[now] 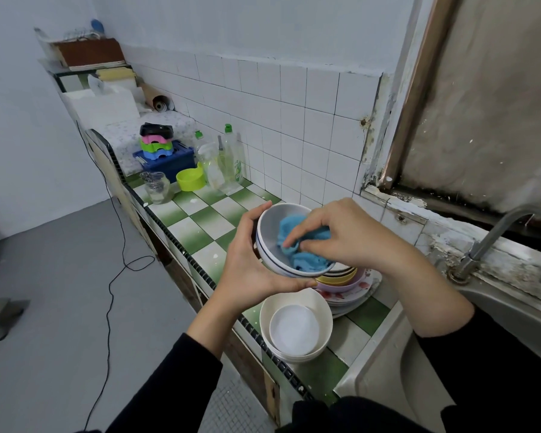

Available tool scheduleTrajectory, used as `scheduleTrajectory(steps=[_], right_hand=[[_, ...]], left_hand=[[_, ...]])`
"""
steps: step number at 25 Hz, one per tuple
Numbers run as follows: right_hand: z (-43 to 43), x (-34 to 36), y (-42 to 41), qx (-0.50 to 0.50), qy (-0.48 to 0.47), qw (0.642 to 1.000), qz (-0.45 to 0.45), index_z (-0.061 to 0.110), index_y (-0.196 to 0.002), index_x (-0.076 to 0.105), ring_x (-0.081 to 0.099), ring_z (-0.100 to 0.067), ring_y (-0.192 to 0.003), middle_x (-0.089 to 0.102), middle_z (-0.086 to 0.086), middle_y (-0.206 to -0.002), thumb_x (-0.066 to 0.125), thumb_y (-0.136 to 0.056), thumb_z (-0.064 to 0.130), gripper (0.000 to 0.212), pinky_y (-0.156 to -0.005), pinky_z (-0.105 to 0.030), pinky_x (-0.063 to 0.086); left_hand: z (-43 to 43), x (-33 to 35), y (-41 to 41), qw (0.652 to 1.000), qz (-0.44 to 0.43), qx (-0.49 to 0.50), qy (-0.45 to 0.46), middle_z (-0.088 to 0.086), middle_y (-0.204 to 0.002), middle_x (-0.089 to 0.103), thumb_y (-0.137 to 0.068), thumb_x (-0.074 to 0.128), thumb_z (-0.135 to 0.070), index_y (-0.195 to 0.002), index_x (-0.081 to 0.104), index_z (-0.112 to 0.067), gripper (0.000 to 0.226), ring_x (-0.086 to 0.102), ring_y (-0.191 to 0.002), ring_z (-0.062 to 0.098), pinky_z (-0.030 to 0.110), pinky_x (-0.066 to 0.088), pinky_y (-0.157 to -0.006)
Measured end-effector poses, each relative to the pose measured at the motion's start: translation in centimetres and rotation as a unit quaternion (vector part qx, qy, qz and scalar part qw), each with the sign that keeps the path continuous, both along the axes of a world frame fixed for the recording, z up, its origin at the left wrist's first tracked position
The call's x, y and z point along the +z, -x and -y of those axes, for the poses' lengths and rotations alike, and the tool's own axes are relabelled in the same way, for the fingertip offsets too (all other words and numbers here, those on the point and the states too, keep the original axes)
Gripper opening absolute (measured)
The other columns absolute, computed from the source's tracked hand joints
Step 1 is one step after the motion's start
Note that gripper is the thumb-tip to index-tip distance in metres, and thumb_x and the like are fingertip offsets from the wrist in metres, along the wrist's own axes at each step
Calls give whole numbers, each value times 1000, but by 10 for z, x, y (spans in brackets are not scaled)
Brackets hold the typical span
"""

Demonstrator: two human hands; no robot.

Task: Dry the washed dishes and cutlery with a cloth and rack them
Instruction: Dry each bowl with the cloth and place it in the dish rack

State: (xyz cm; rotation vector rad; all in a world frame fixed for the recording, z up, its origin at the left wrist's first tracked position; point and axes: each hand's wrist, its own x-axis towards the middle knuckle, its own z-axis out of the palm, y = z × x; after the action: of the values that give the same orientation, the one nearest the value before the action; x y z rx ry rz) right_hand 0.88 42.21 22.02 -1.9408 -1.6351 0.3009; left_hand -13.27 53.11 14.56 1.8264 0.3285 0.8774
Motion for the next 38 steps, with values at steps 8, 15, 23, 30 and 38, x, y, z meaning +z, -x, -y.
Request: scheduleTrajectory(steps=[8,15,23,30,38], right_hand=[[-1,-2,5,90,51,992,-70,35,-81,78,64,-4,-85,71,14,-86,73,-77,1,34,-85,-22,49],[-21,-13,3,-40,-97,994,-24,25,-89,79,63,-18,-91,70,-2,-99,73,-80,2,25,-79,-17,44],[-18,2,-10,19,70,994,77,28,-91,79,61,-9,-87,72,3,-94,71,-80,4,28,-81,-14,46],[-11,4,-3,131,69,986,-81,37,-76,75,63,-6,-83,73,3,-86,77,-73,-1,39,-85,-25,50],[-25,-14,3,-15,-3,992,125,28,-102,76,58,-20,-97,65,0,-103,66,-85,9,28,-88,-32,45]], left_hand=[[-1,-5,-1,1000,-11,3,-10,-12,-116,61,-35,94,-29,-135,37,-16,116,62,-111,16,33,51,-92],[2,-3,-11,1000,-8,13,-2,-15,-121,59,-37,94,-28,-134,38,-14,113,60,-114,9,23,48,-93],[1,-6,-2,999,-17,43,-4,-16,-119,60,-33,93,-39,-134,42,-18,115,59,-112,7,31,50,-97],[1,-5,-3,999,-23,35,-6,-17,-114,62,-32,94,-39,-133,41,-20,116,62,-110,14,43,51,-95],[11,-1,-8,998,-46,32,-21,-16,-117,62,-32,92,-39,-135,41,-18,117,62,-109,4,30,51,-95]])
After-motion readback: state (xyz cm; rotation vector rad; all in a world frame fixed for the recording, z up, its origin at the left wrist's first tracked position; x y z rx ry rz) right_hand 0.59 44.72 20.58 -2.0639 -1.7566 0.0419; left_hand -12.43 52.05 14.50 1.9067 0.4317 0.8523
